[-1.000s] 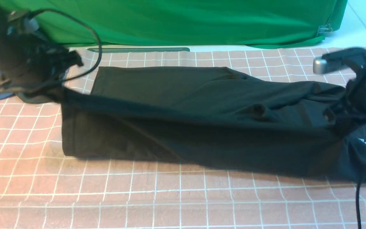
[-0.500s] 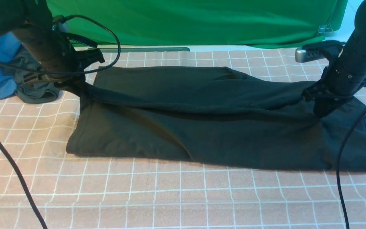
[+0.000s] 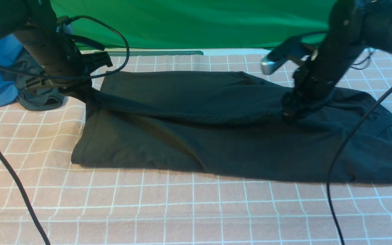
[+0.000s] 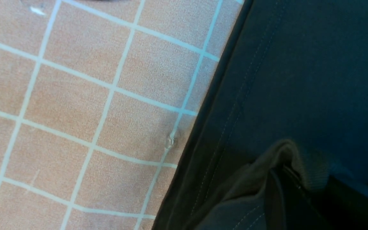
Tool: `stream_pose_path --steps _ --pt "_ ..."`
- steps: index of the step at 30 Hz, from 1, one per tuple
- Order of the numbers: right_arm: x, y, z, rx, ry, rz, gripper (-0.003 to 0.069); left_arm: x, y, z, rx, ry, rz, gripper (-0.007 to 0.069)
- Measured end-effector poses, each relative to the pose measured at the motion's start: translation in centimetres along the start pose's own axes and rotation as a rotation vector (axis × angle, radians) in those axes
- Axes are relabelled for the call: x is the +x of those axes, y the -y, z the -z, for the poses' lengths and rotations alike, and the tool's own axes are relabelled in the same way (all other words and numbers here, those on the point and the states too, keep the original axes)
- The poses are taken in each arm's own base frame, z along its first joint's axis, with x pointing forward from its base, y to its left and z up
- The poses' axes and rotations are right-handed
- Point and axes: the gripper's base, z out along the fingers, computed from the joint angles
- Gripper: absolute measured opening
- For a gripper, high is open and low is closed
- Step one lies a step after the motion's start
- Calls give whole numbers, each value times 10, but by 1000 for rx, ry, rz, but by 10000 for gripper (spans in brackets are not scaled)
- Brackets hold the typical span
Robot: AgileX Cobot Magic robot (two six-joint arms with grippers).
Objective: Fold a long-sleeved shirt over a pink coffee tablecloth.
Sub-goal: 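Fold the black garment in half by bringing its near edge over to the far edge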
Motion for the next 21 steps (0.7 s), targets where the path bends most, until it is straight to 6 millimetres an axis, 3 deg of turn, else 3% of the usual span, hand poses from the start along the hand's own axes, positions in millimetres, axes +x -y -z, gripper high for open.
stream_pose_path --steps 6,9,11,13,21 --pt "-4 -13 -22 -27 -32 34 476 0 0 0 0 0 0 46" --pt "-4 -13 -27 -27 -34 28 416 0 0 0 1 2 0 46" --pt "-6 -12 -27 -17 -17 20 222 -1 0 0 4 11 0 46" --pt "-8 -10 -26 -7 -2 7 95 -2 2 1 16 18 5 46" --pt "-27 19 4 74 129 -46 67 -26 5 26 84 141 60 46"
